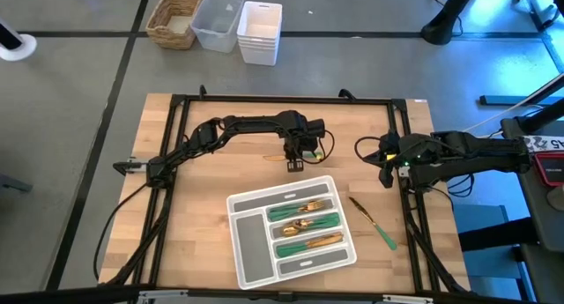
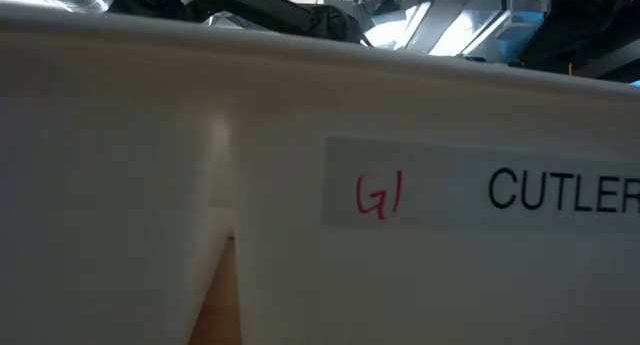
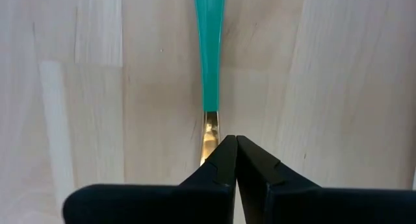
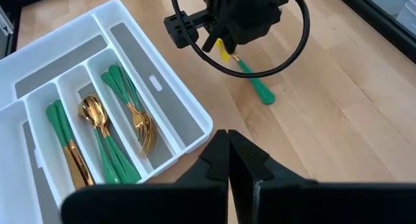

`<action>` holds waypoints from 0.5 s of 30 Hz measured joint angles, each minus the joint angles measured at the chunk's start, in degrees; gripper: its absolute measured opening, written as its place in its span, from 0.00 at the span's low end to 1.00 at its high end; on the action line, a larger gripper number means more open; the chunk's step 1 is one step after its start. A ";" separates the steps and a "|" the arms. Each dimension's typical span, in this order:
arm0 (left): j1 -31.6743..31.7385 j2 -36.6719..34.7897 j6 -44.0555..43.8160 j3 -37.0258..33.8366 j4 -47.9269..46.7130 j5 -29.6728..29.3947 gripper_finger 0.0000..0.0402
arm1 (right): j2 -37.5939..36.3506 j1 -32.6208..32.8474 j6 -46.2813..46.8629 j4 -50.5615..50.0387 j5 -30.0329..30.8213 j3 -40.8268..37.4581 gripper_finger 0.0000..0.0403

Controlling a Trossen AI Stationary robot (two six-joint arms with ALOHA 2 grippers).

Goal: Sort silverware
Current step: Put the green knife into the white silverware tray

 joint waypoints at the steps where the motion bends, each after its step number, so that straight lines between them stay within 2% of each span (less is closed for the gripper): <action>1: -0.02 0.00 -0.11 0.00 0.00 0.00 0.01 | 0.00 -0.01 0.00 0.00 0.00 0.00 0.00; 7: 0.03 -0.55 0.98 0.00 -1.23 -0.07 0.03 | -0.01 -0.01 0.00 -0.02 0.00 0.00 0.00; 15: 2.14 -5.47 -0.08 0.11 -1.63 1.01 0.01 | 0.00 -0.01 0.00 -0.85 -0.72 0.00 0.00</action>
